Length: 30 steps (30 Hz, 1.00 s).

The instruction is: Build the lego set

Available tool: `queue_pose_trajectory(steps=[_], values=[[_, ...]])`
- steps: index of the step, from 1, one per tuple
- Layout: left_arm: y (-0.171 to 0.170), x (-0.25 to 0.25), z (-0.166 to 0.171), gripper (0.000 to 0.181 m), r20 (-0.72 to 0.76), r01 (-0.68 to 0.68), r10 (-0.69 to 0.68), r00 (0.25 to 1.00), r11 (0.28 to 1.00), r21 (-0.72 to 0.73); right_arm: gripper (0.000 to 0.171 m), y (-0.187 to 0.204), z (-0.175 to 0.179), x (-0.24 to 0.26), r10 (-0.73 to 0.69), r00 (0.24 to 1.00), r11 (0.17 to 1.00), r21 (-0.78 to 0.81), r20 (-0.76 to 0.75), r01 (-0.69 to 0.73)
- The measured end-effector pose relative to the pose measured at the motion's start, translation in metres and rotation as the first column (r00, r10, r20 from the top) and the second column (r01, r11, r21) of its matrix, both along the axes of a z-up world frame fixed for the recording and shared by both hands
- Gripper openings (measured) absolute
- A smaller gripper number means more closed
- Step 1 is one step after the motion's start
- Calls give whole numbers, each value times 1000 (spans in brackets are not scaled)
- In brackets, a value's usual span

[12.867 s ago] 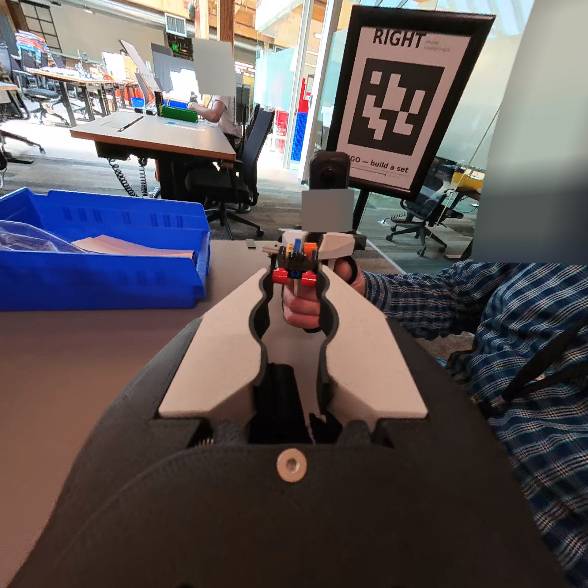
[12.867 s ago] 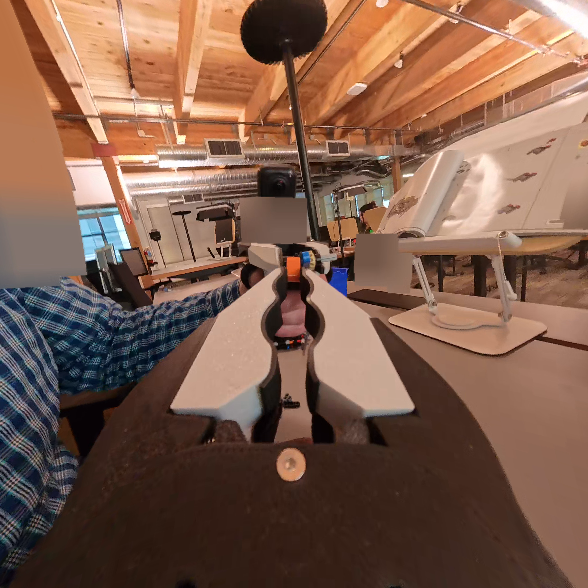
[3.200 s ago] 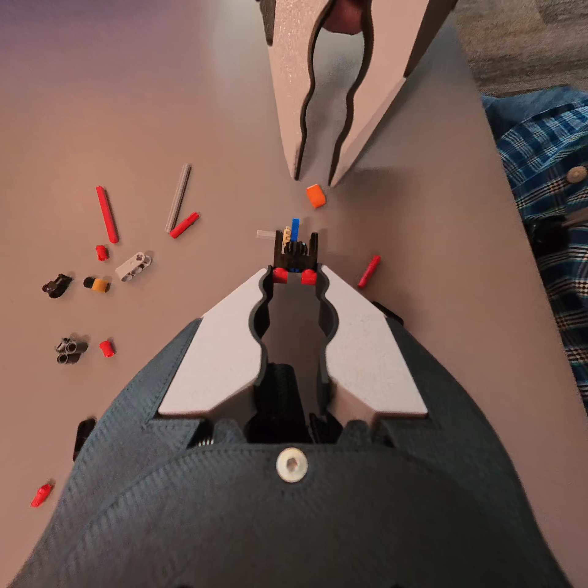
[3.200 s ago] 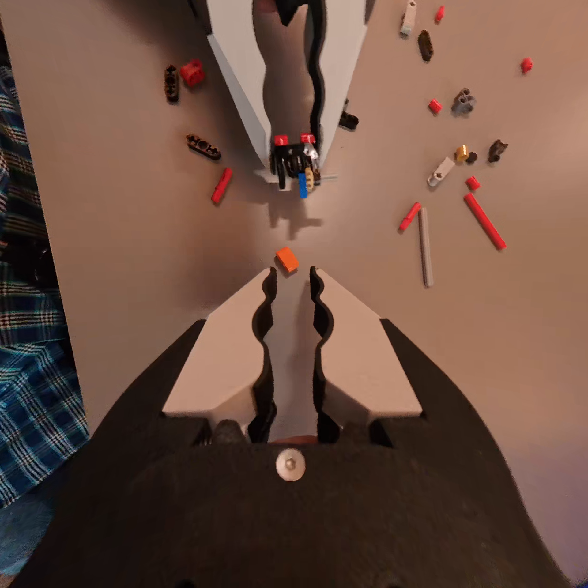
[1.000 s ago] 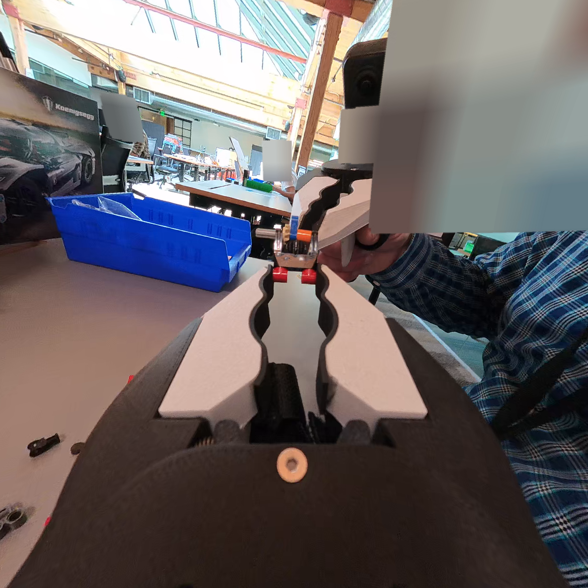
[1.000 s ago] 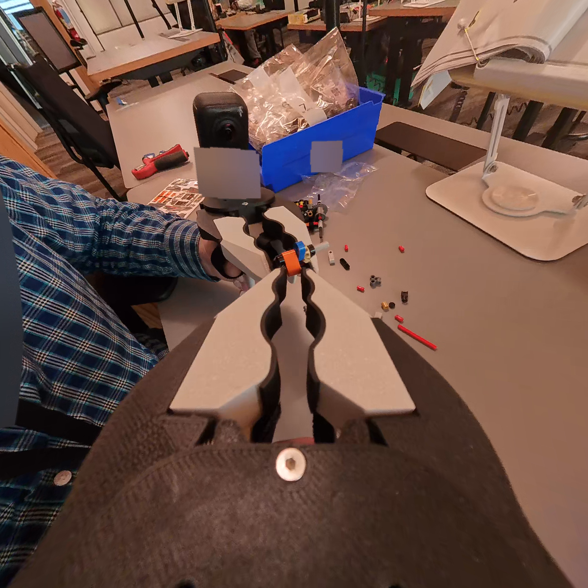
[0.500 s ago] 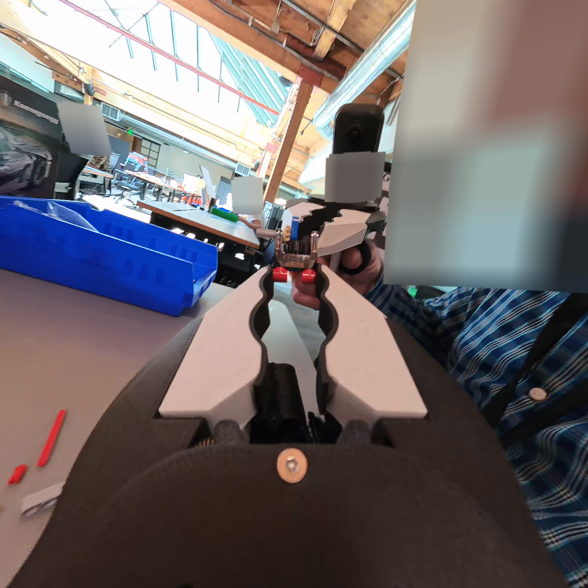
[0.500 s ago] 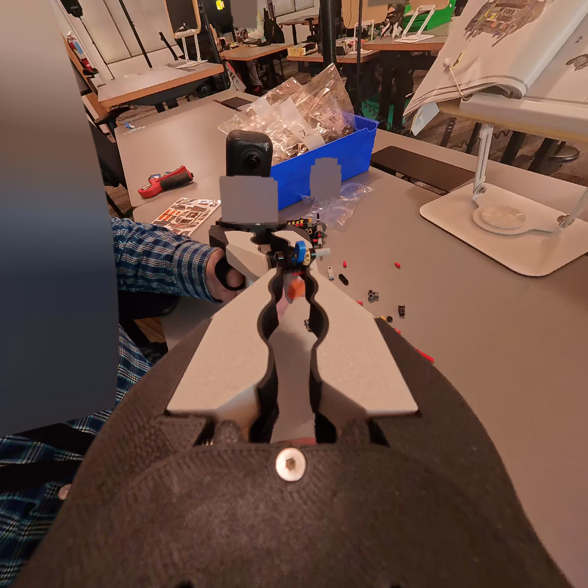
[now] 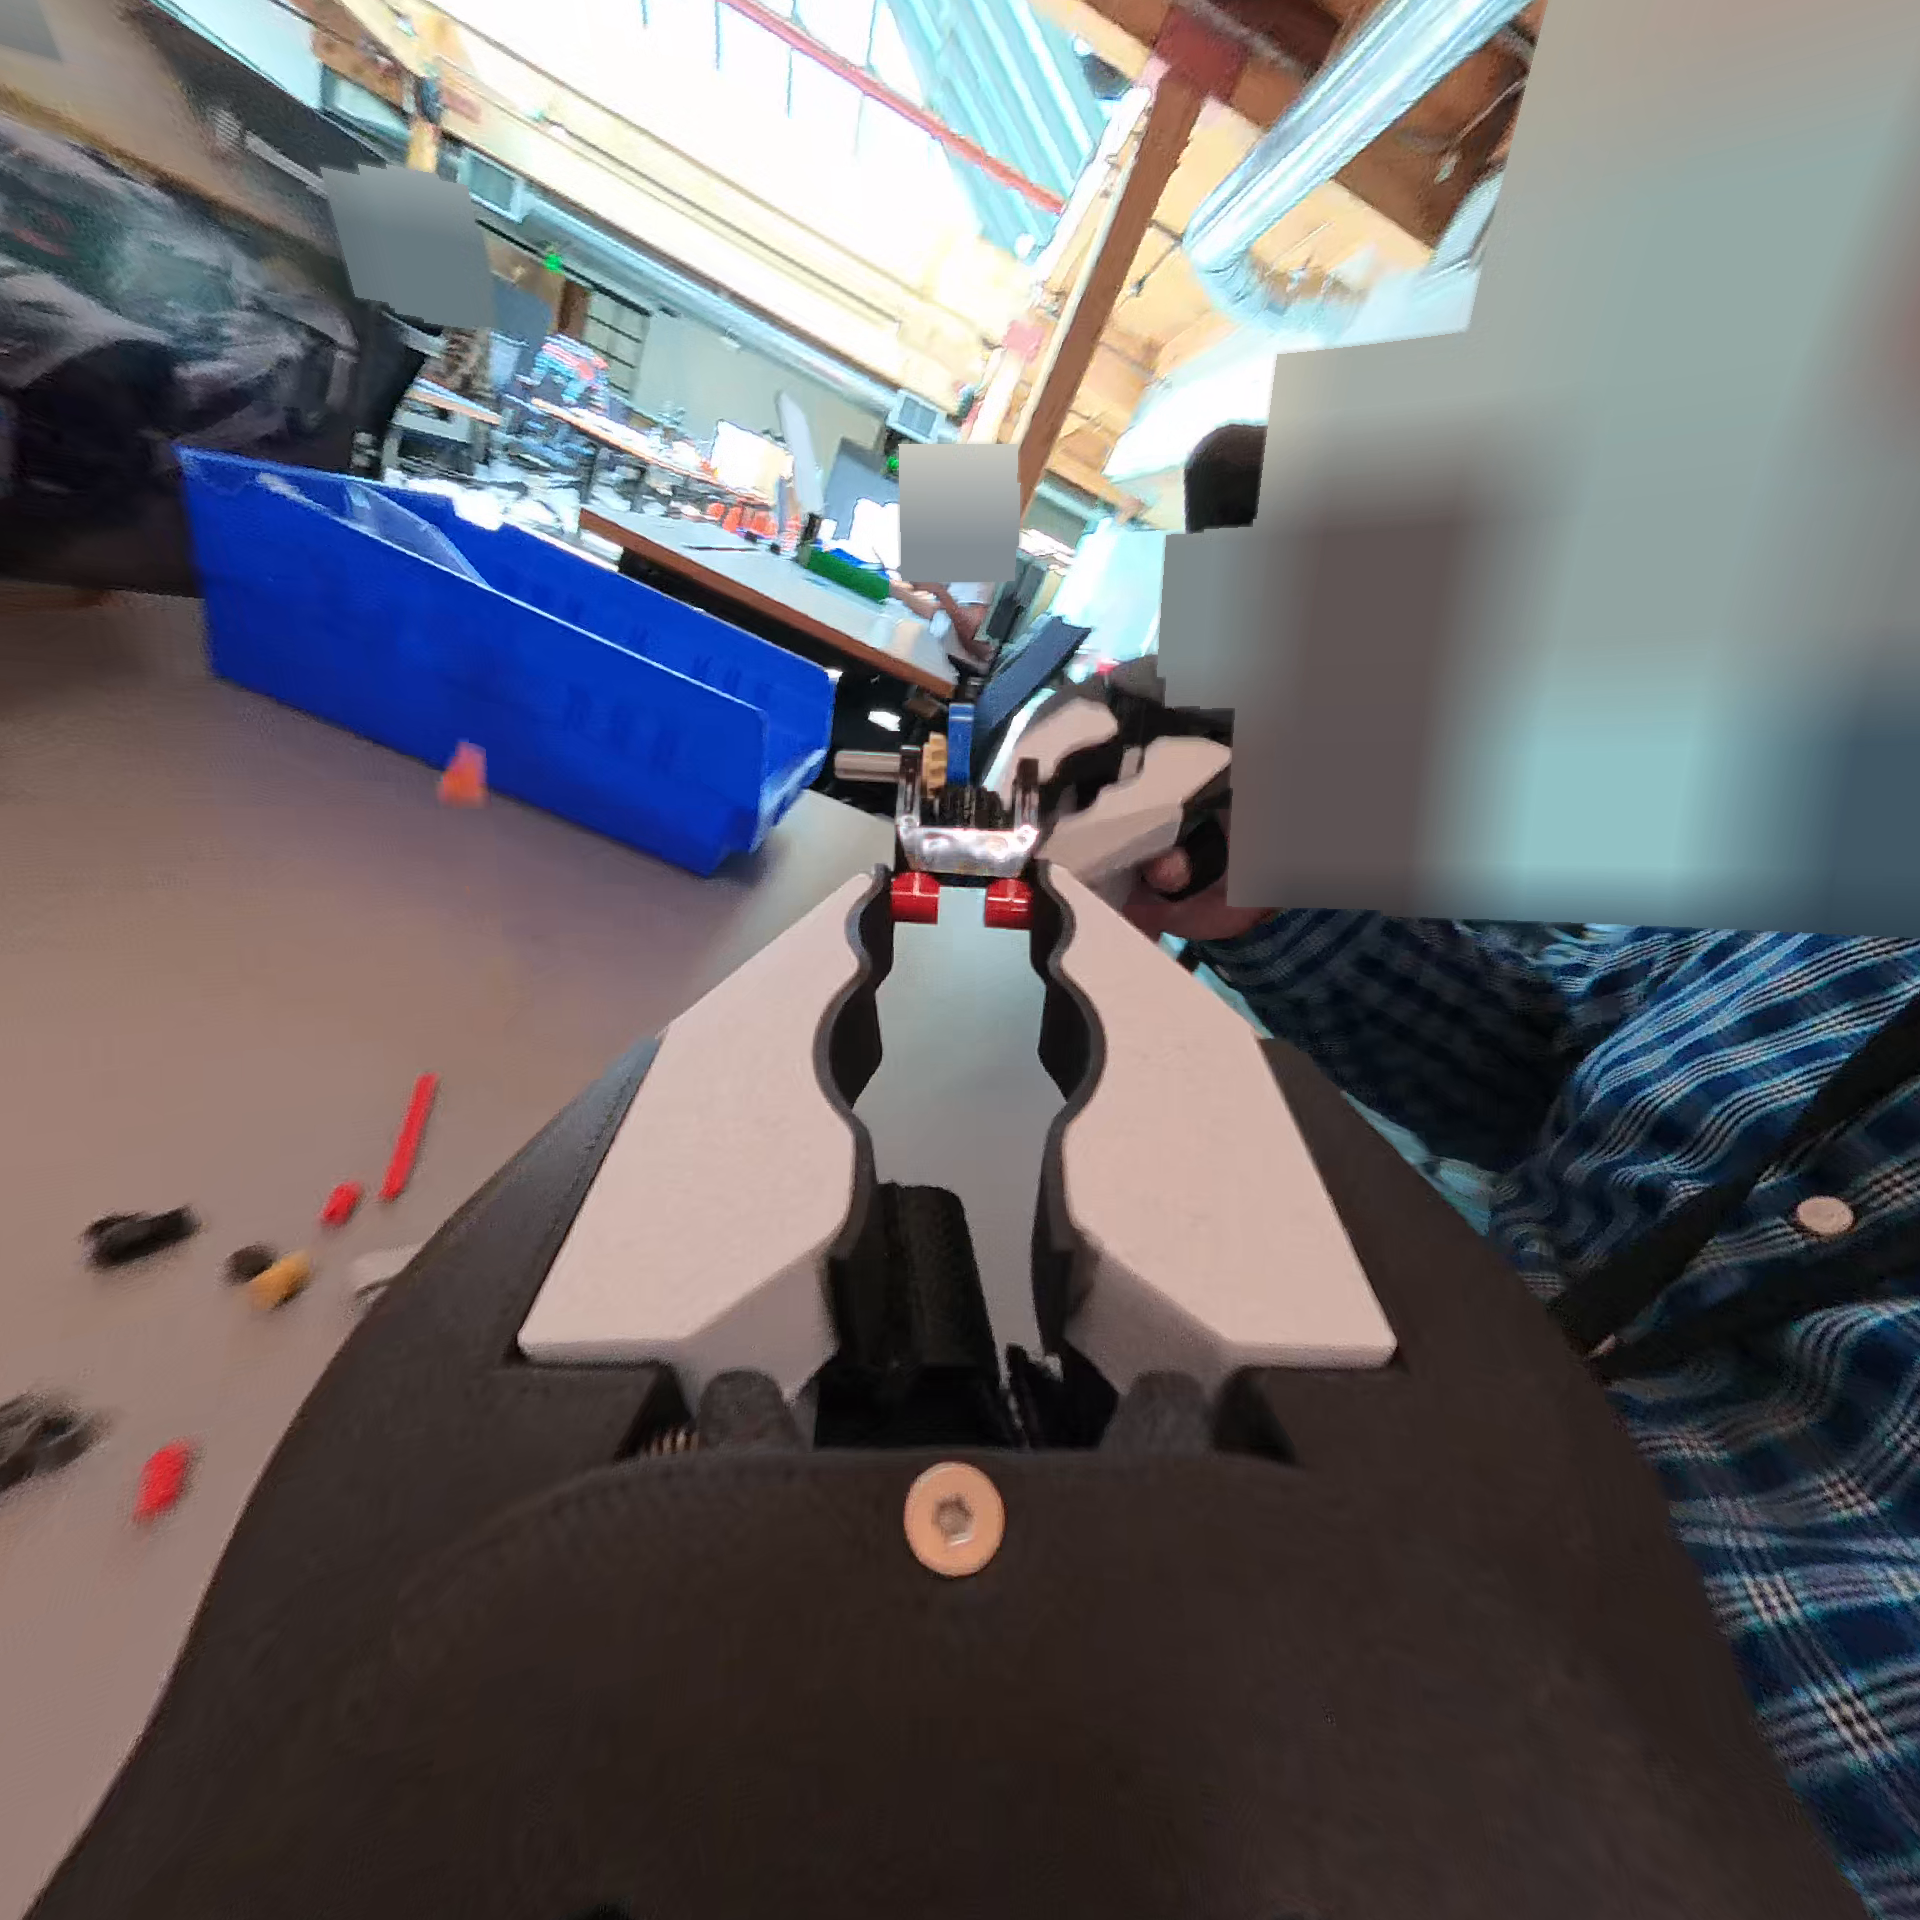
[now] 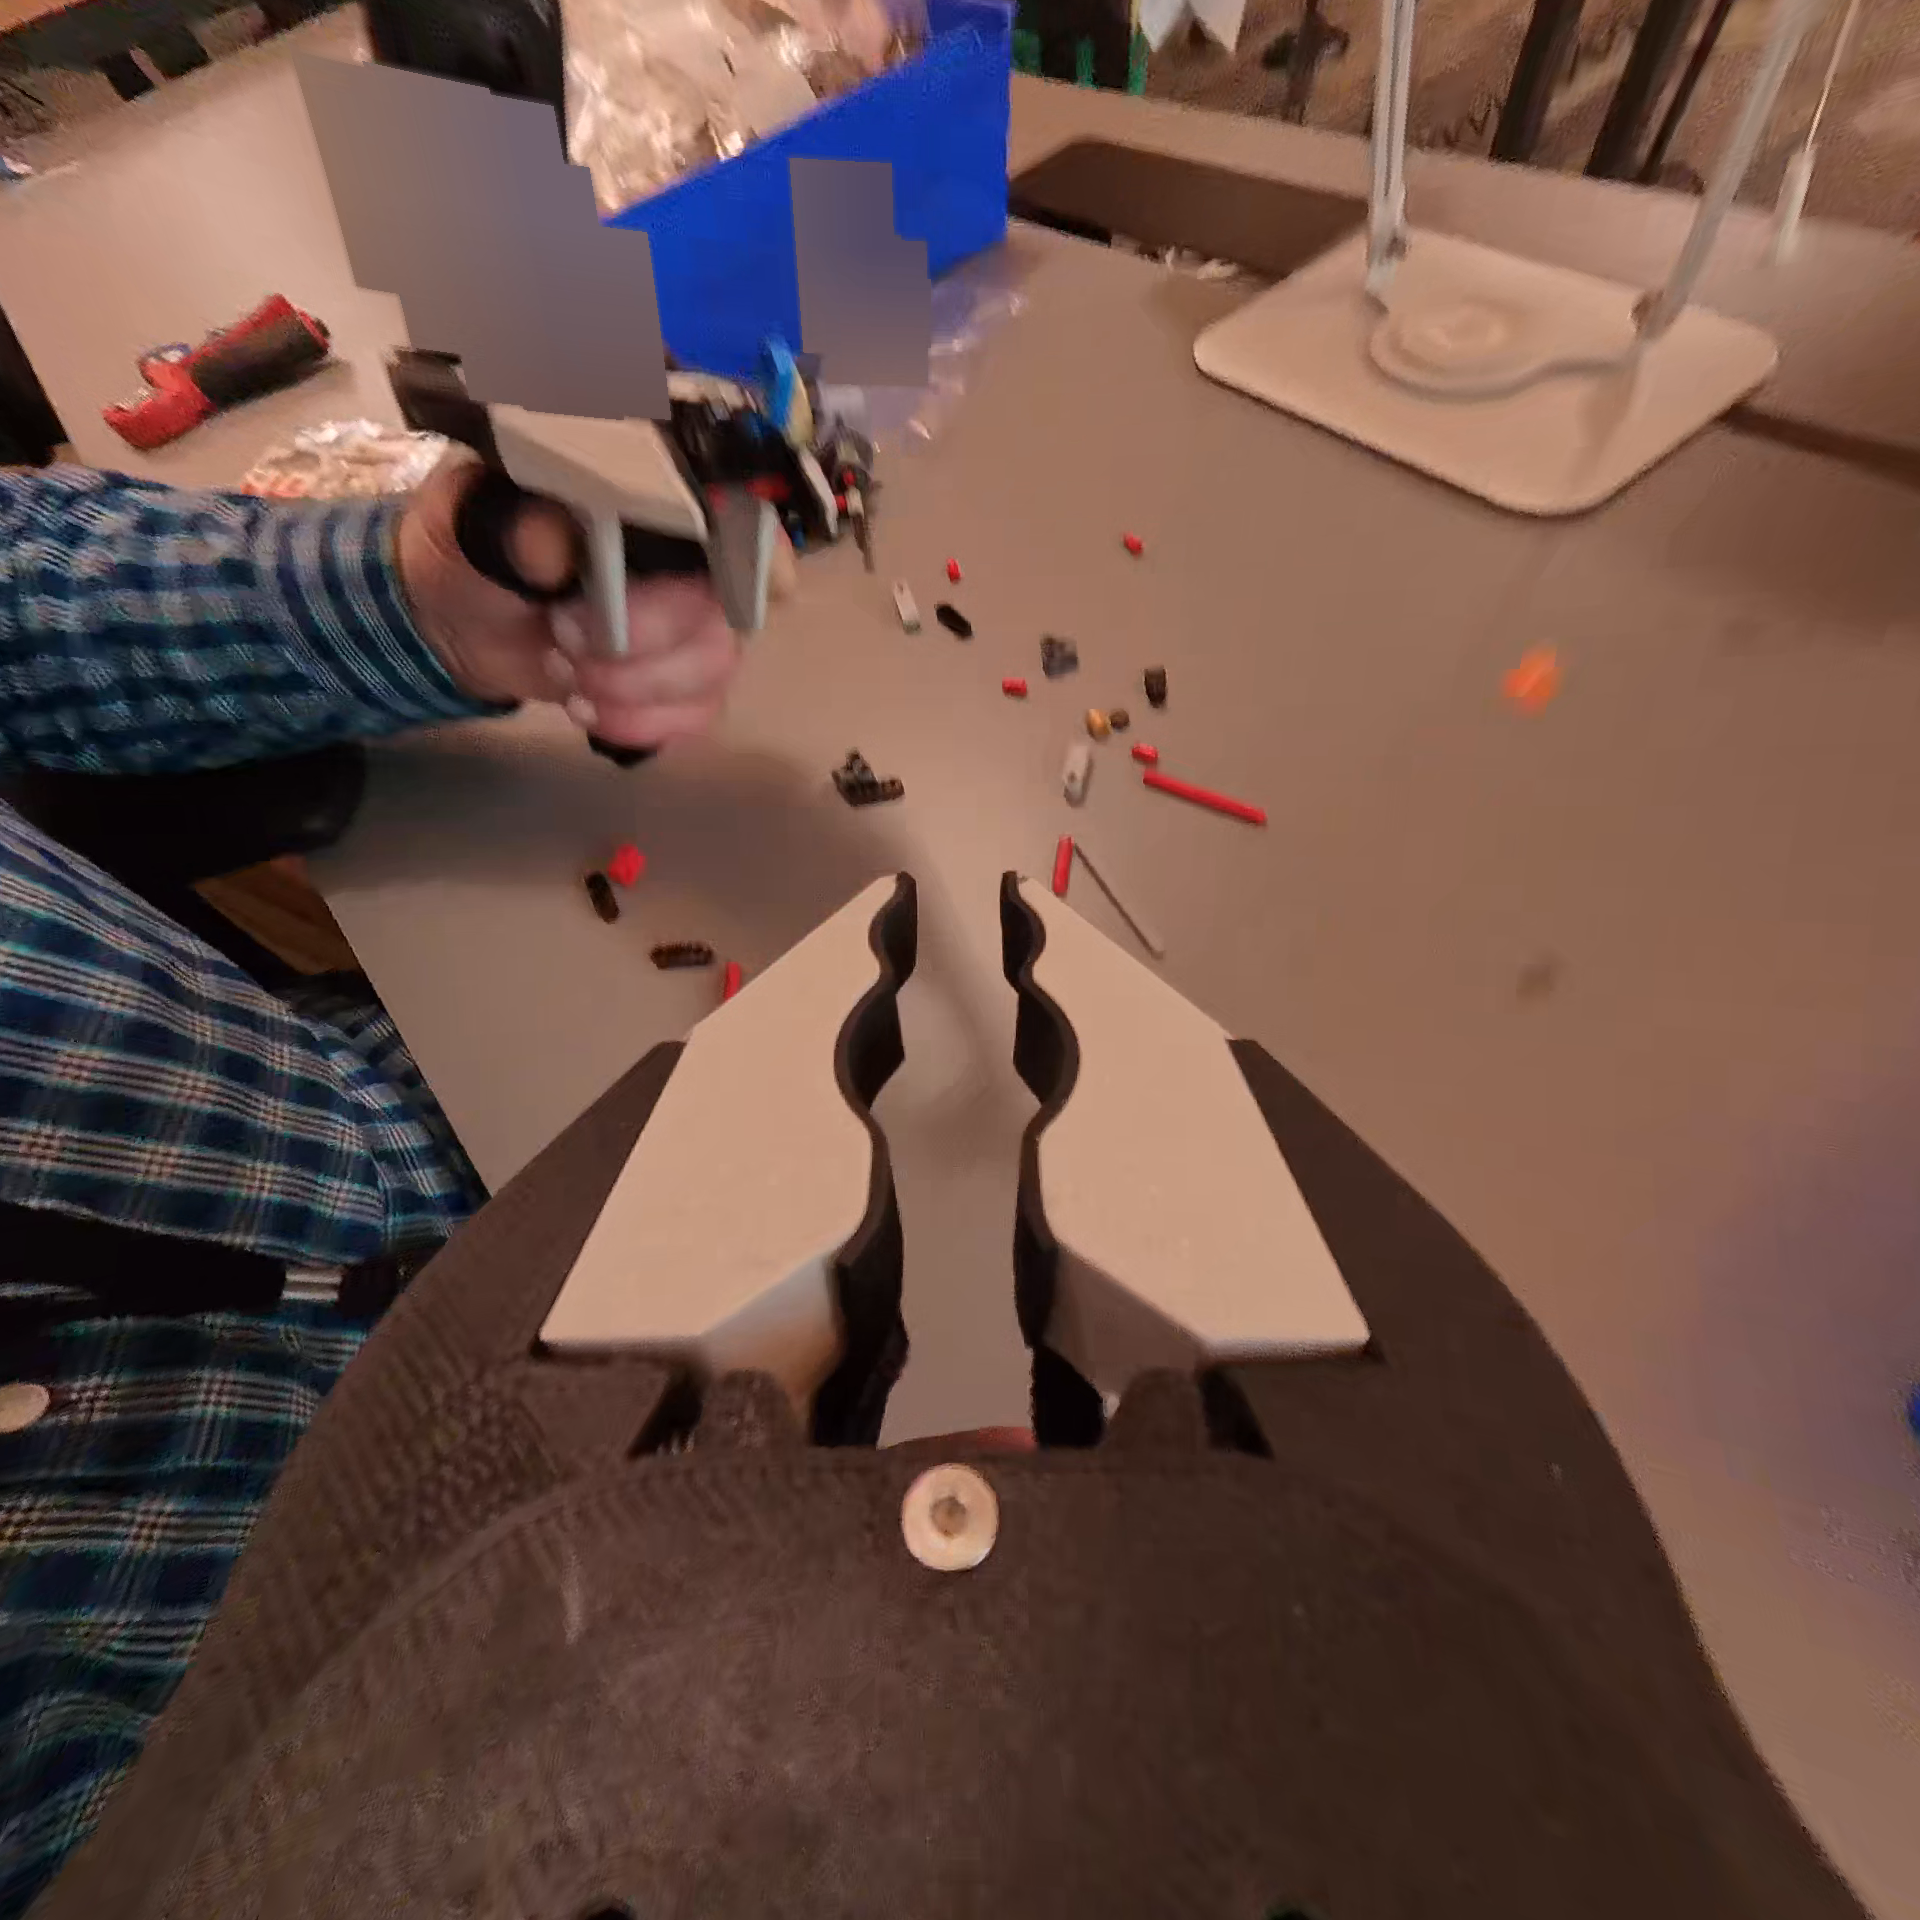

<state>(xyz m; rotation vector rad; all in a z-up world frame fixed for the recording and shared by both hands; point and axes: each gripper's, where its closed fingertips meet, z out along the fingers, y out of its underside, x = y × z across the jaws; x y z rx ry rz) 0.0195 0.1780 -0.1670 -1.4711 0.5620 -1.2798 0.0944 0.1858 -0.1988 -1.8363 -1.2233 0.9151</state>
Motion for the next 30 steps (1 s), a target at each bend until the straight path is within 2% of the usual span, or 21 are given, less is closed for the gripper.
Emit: queue_pose_trajectory(steps=[5,15,19,22,24,28,30], values=[[0,-23,7,25,-25,-71,71,997,997,27,15,4,-26,14,-19,999,999,-33,51,21],[-7,-23,3,25,-26,-74,74,997,997,20,30,32,-38,8,-53,992,999,9,117,52],[-8,-22,1,25,-28,-78,78,997,997,11,33,58,-46,14,-177,971,983,66,158,169],[-8,-19,-1,25,-17,-69,69,997,998,4,32,110,-52,36,-420,889,903,185,183,389],[-7,-17,-2,25,-24,-66,66,998,998,5,32,137,-61,45,-518,836,853,185,182,488],[-3,-17,-7,25,-17,-75,75,997,997,-20,39,176,-84,45,-634,733,773,229,245,592],[2,-18,-10,25,-5,-92,92,996,995,-36,35,197,-89,44,-694,679,720,247,241,648]])
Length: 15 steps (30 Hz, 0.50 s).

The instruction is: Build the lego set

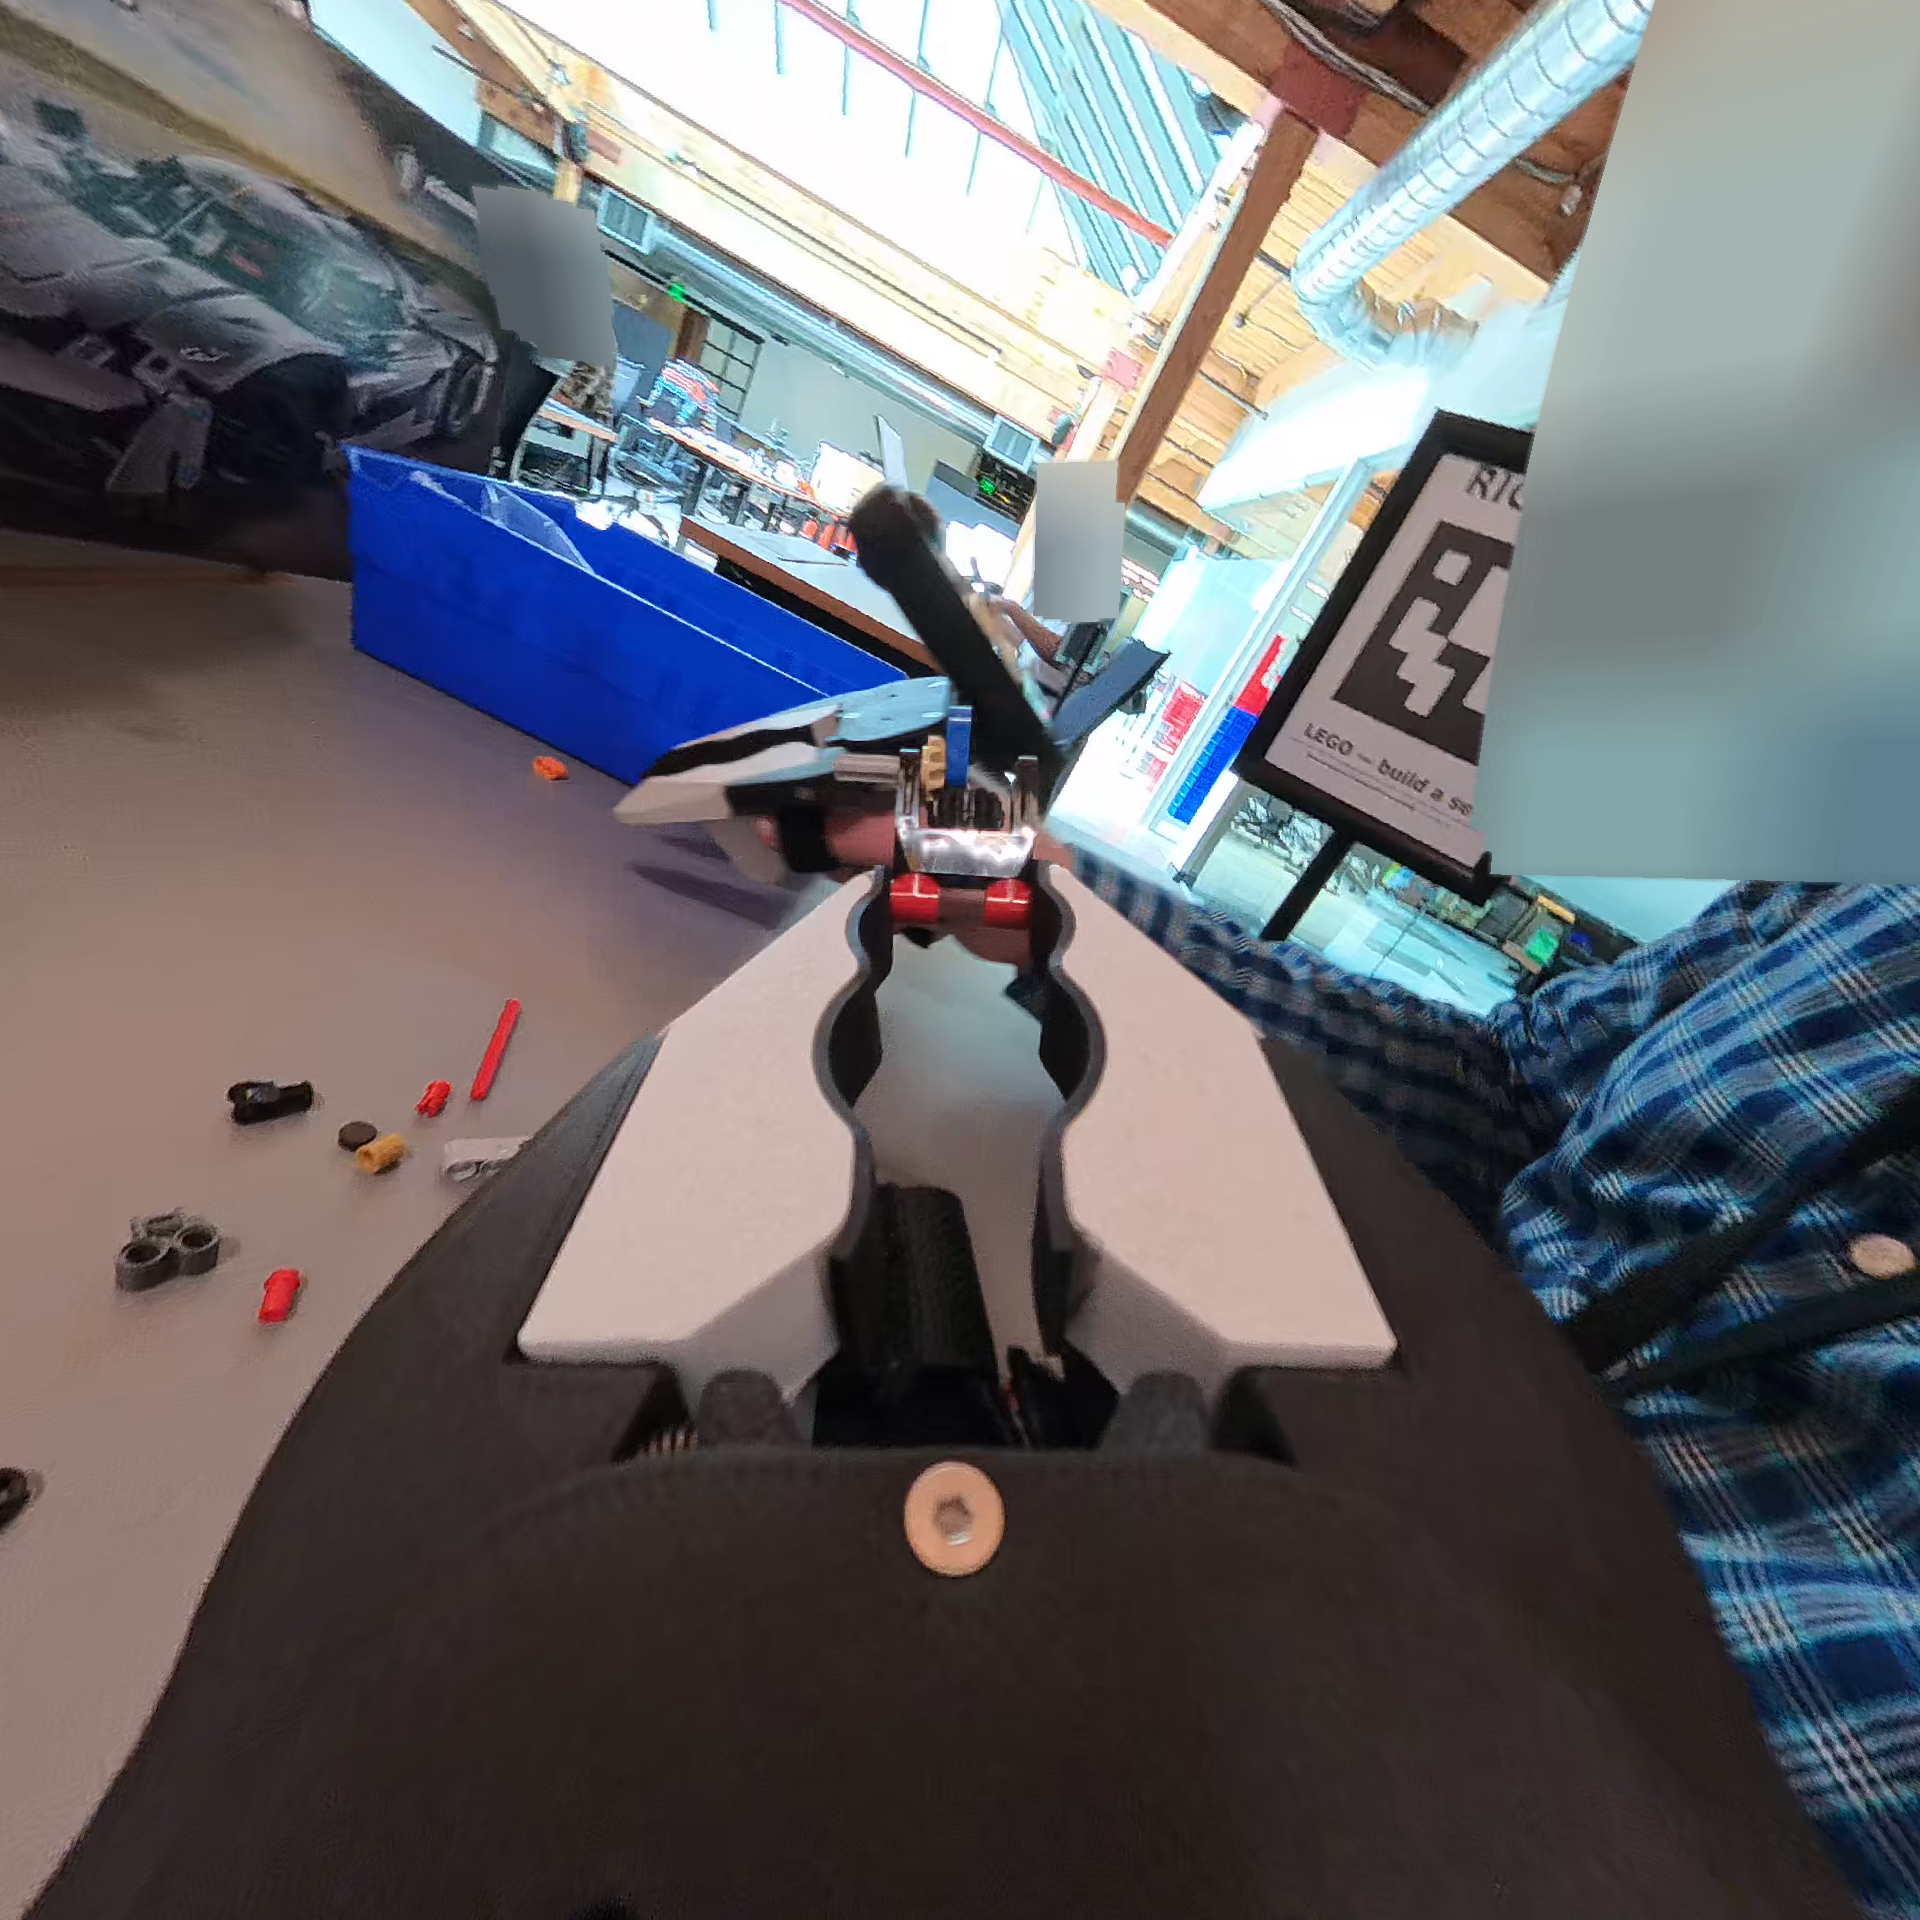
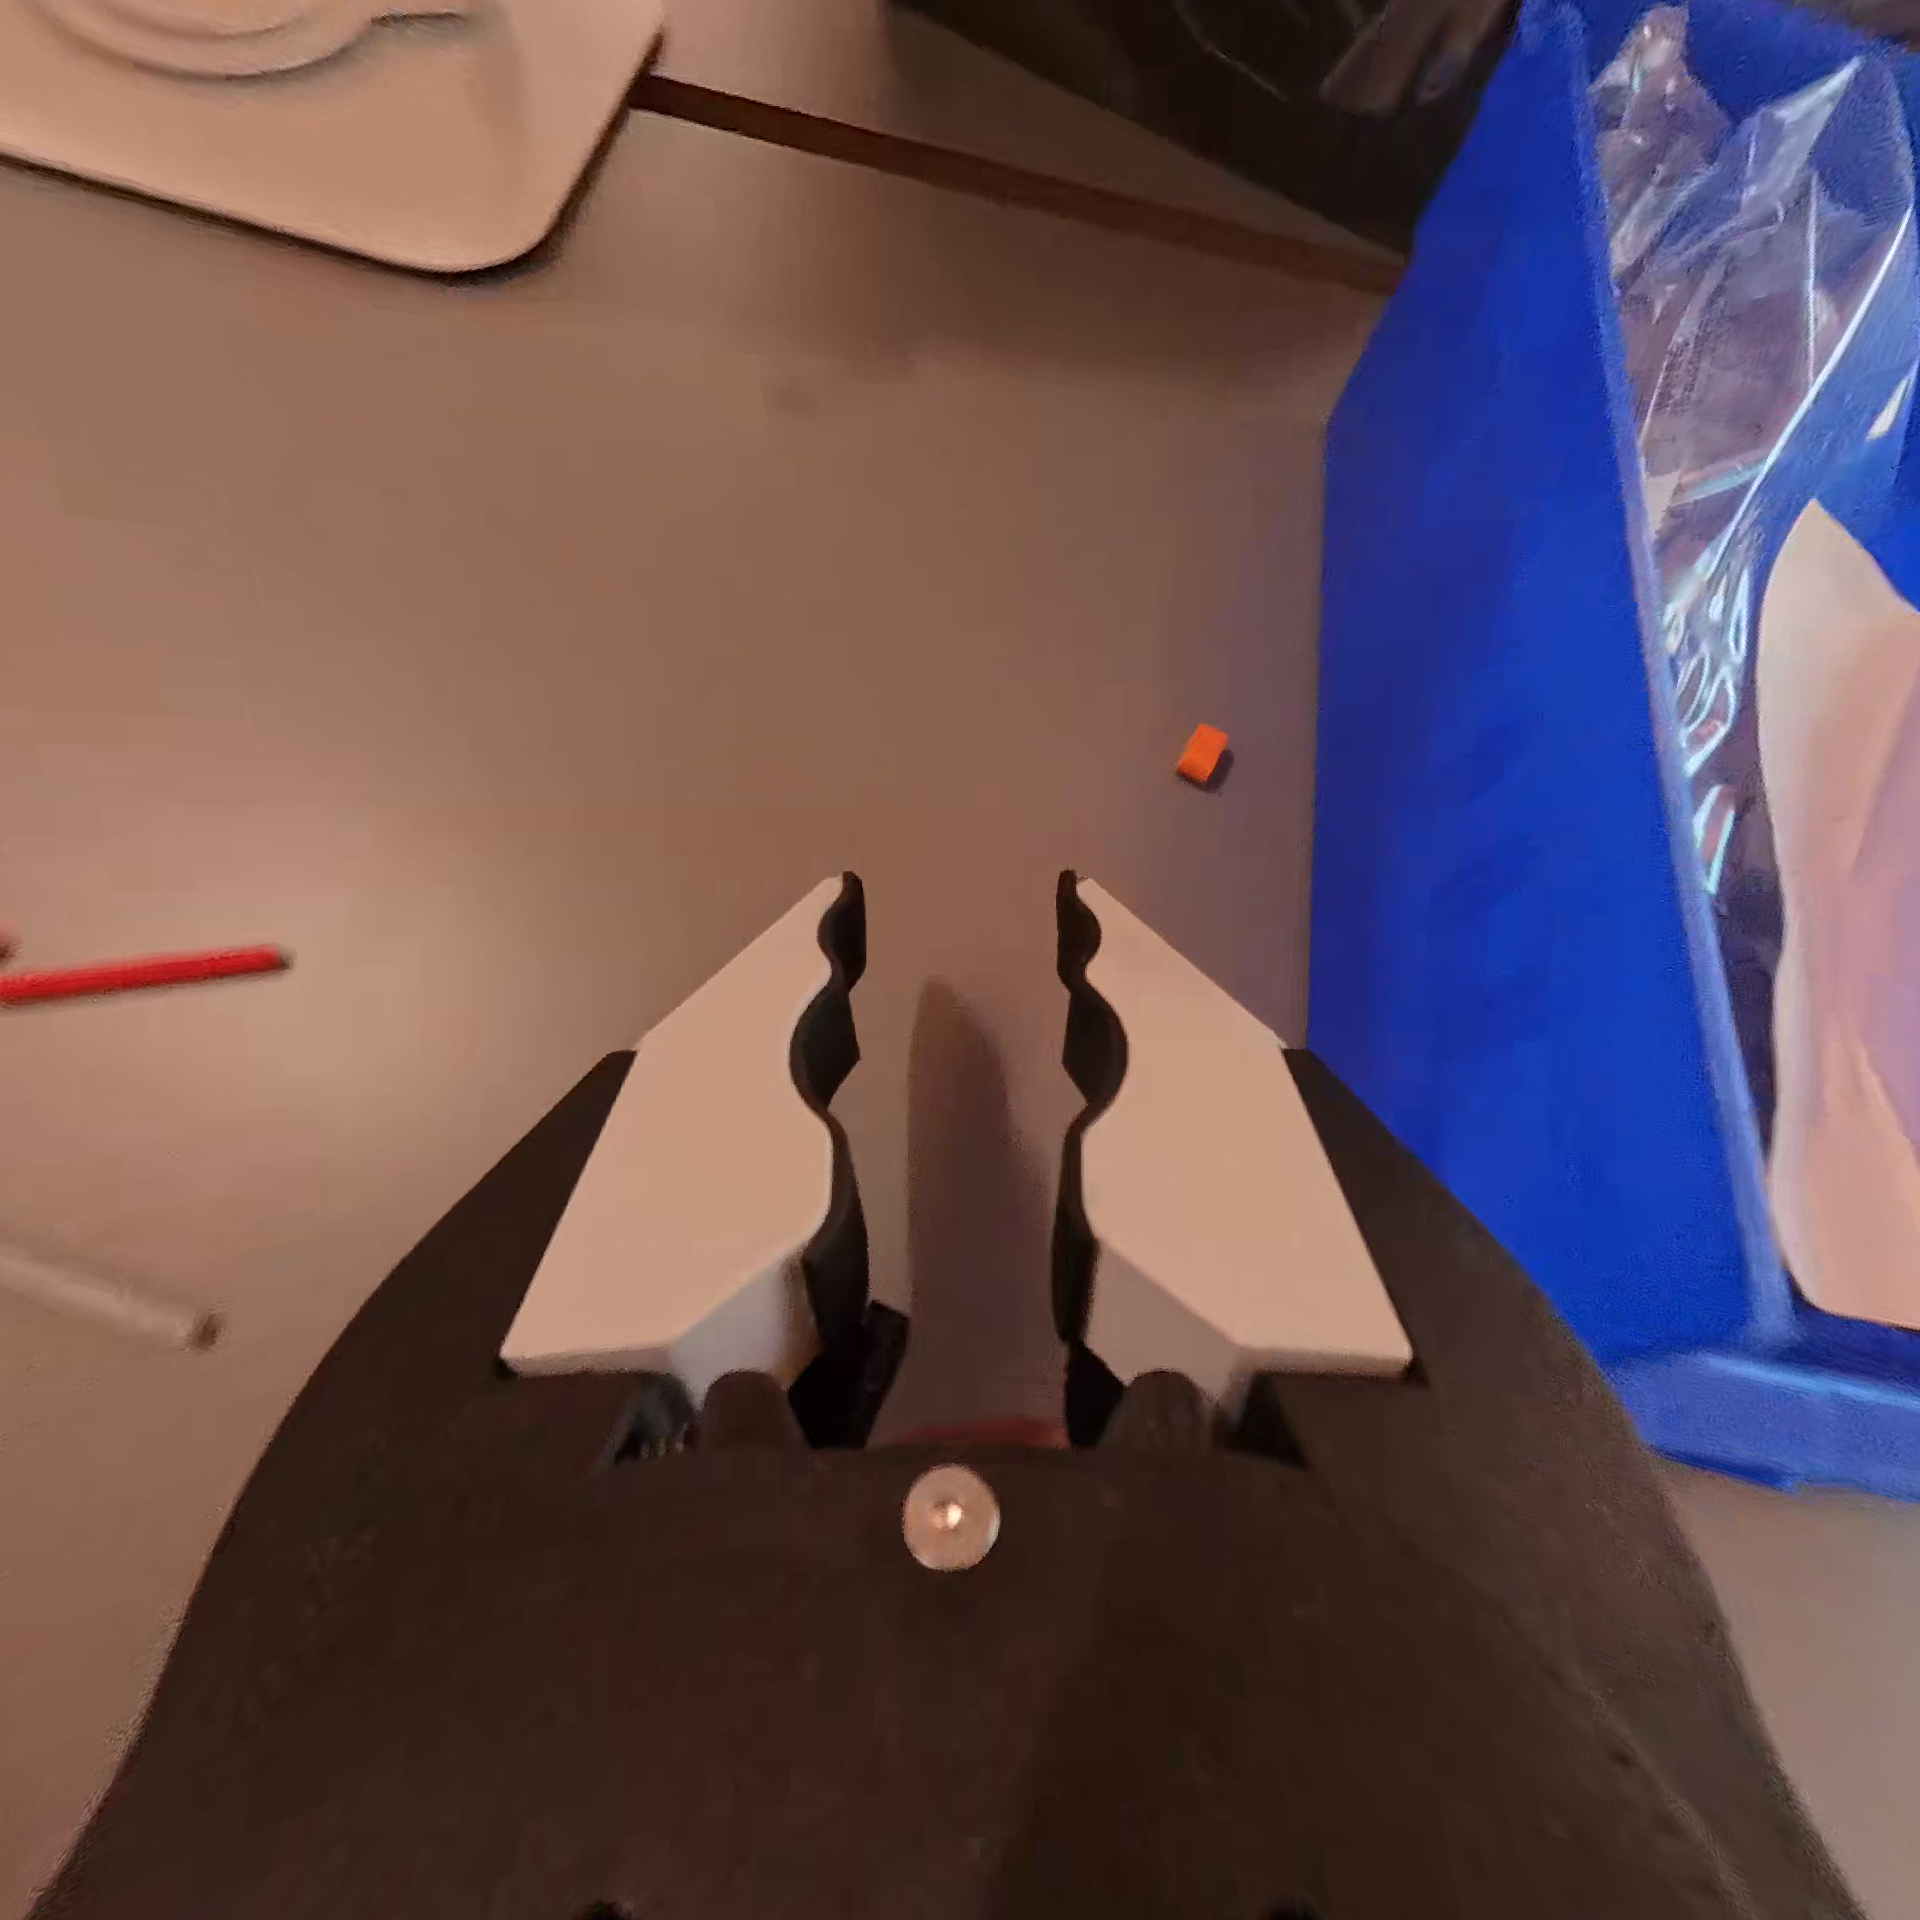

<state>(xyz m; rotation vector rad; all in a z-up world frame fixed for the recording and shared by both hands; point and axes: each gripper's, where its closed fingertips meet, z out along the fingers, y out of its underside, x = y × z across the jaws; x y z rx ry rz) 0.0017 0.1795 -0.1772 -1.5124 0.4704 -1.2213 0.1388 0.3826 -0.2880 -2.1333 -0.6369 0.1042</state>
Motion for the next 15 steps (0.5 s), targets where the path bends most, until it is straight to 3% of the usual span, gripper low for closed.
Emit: queue_pose_trajectory(steps=[5,7,15], values=[[6,-8,3,25,57,-33,33,998,999,-7,29,45,-27,22,-188,980,981,-26,71,191],[7,-13,6,25,66,-45,44,997,999,2,28,55,-20,28,-240,968,971,10,70,240],[12,-32,14,24,147,-77,76,986,997,0,13,76,-30,36,-308,943,949,-25,123,314]])
